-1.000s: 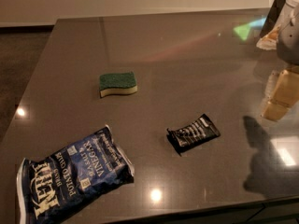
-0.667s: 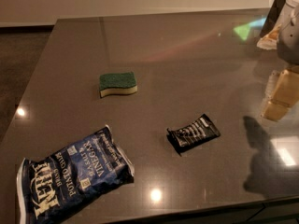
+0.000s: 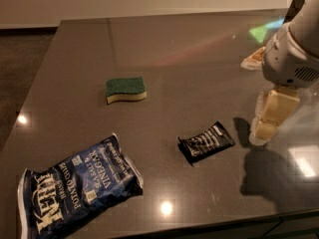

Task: Move rxbar chocolate near sponge

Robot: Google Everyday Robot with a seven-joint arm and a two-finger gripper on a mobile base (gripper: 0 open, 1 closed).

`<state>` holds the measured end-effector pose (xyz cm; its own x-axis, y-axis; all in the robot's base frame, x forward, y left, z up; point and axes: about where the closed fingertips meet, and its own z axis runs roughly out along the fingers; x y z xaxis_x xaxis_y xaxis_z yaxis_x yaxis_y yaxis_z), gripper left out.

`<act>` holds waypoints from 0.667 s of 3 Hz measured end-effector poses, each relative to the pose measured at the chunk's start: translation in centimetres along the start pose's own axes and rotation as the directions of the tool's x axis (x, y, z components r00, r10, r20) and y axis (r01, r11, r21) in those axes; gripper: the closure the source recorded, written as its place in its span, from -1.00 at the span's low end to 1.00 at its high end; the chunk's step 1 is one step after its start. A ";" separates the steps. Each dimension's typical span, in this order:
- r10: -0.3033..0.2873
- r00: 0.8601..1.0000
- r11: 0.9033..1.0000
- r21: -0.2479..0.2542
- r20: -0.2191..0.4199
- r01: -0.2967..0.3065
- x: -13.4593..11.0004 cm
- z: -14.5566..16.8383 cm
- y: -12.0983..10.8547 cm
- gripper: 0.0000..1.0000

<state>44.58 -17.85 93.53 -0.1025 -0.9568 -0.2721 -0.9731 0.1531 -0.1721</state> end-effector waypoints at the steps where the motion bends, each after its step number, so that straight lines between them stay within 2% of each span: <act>1: -0.074 0.996 0.995 -0.061 0.046 0.077 -1.5 3.6 1.2 -1.00; 2: -0.148 0.985 0.983 -0.099 0.084 0.156 -2.4 6.9 2.6 -1.00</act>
Offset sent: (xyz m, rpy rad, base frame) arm -0.0151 0.0643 -0.1002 0.0772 0.0704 0.2927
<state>43.74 -13.41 87.20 0.0606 -0.9448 -0.3220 -0.9927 -0.0234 -0.1179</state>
